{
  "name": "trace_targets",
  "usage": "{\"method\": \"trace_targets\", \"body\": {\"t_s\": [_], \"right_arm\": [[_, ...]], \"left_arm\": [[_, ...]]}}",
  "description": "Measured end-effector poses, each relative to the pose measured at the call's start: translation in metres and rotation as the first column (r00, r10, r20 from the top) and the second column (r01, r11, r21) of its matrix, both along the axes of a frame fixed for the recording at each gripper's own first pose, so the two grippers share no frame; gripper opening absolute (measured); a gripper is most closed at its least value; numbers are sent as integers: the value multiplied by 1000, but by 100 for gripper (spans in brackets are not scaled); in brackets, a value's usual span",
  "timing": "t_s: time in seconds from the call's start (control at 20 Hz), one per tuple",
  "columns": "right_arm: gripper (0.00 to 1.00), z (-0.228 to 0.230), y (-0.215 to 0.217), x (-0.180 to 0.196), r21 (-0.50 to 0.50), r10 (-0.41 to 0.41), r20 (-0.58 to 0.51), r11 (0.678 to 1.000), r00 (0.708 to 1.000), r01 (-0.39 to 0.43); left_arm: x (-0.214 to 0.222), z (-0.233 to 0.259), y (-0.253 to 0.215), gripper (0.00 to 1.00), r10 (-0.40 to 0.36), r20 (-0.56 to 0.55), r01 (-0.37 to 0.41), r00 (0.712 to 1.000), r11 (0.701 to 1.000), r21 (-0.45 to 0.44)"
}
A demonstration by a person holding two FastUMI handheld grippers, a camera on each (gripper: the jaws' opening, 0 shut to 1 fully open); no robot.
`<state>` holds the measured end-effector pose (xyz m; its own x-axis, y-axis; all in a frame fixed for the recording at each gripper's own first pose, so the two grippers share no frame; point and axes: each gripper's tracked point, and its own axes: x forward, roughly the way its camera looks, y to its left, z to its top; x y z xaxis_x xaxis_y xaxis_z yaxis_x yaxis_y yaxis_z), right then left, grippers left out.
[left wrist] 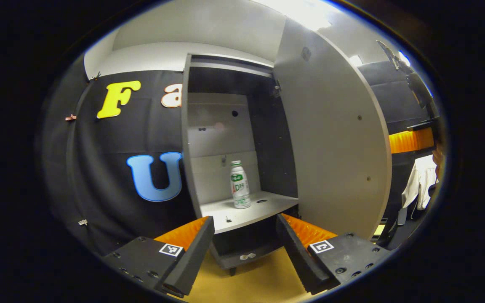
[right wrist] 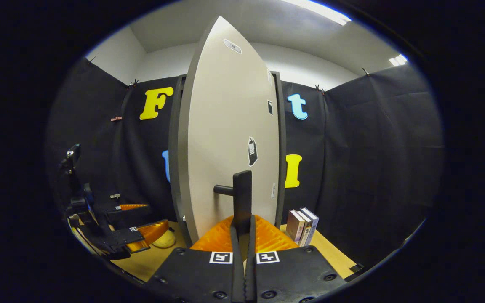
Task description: Open the cabinet door with the right hand, grasp the bottle in the cabinet with the left hand and place it on the coaster, then close the cabinet door with the right hand.
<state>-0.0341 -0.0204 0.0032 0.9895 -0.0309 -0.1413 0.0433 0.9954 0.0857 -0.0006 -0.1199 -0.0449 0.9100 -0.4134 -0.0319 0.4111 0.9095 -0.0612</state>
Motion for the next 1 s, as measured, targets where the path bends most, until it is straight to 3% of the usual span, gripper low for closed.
{"method": "trace_targets", "body": {"t_s": [0.4, 0.55, 0.75, 1.0], "right_arm": [[5, -2, -60, -9, 11, 1, -18, 1000, 1000, 0], [5, -16, -92, -5, -82, -36, -58, 996, 998, 31], [5, -23, -110, -12, 9, 23, -82, 1000, 996, -22], [5, -31, -129, -12, 11, 72, -84, 997, 994, -71]], "left_arm": [[20, 19, -74, 93, 1, -8, -1, 1000, 1000, -25], [31, 18, -93, 93, 32, -19, -33, 999, 999, -12], [46, 19, -105, 93, 88, -27, -89, 996, 996, -13], [87, 23, -103, 93, 173, -15, -173, 985, 985, 2]]}}
